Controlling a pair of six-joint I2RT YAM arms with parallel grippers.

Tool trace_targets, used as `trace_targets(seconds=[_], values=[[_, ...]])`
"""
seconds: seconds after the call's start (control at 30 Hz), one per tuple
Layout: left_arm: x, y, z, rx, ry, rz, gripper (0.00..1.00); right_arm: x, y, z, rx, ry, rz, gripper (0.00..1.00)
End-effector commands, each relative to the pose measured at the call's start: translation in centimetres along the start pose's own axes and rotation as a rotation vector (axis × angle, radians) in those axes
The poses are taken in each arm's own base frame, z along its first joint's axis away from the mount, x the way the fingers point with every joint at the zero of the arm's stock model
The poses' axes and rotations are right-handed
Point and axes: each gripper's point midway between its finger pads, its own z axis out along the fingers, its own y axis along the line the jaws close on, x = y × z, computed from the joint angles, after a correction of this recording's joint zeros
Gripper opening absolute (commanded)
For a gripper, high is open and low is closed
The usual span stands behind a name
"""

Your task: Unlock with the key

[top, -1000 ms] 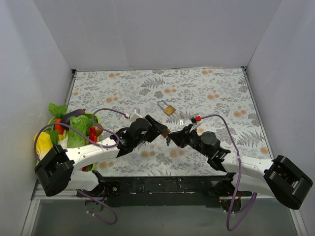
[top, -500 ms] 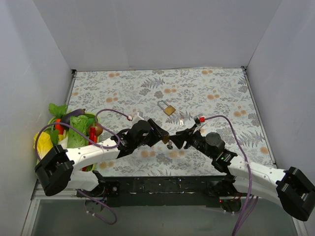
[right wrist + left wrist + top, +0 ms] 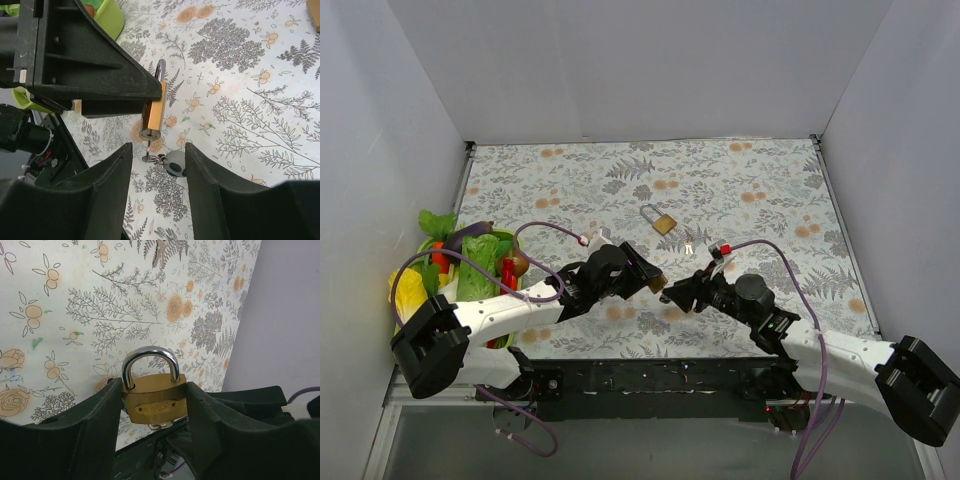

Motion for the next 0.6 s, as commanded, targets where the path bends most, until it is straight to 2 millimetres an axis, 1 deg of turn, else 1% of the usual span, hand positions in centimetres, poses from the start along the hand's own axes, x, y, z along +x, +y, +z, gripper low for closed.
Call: trace_targets(seconds=[0.0, 0.1, 0.13, 0.2, 0.23, 0.4, 0.43, 0.47, 0.5, 0.53, 0.57], values=[[-1.39, -5.98, -1.48, 0.121, 0.004, -0.459, 0.0, -0.87, 1.63, 0.52, -0.066, -0.027, -0.003, 0.52], [-1.44, -6.16, -1.48, 0.125, 0.004, -0.461, 0.0, -0.49, 1.78, 0.76, -0.076, -0.013, 0.011, 0.48], [-1.41, -6.16, -1.48, 0.127, 0.006, -0.46, 0.0, -0.61, 1.95, 0.81, -0.086, -0.02, 0.011, 0.44], [-1.4, -6.24, -1.5, 0.13, 0.007, -0.461, 0.0, -0.57, 2.15, 0.85, -0.099, -0.023, 0.02, 0.41], [-1.32, -6.1, -1.41, 0.125, 0.009, -0.461, 0.0, -0.75, 2.28, 0.87, -0.105, -0.032, 0.021, 0.37], [-1.17, -5.84, -1.49, 0.145, 0.015, -0.466, 0.0, -1.23, 2.51, 1.17, -0.107, -0.04, 0.028, 0.31], [-1.35, -6.43, -1.79, 0.18, 0.016, -0.473, 0.0, -1.35, 2.59, 1.2, -0.109, -0.042, 0.029, 0.28], [-1.27, -5.94, -1.75, 0.18, 0.015, -0.474, 0.0, -1.32, 2.6, 1.27, -0.108, -0.039, 0.031, 0.25], [-1.35, -6.03, -1.89, 0.191, 0.013, -0.479, 0.0, -1.12, 2.52, 1.31, -0.106, -0.031, 0.037, 0.21], [-1.44, -6.15, -1.97, 0.2, 0.011, -0.483, 0.0, -1.02, 2.47, 1.34, -0.102, -0.028, 0.048, 0.12], [-1.53, -6.09, -2.04, 0.201, 0.006, -0.48, 0.0, -0.82, 2.39, 1.38, -0.099, -0.02, 0.055, 0.09]])
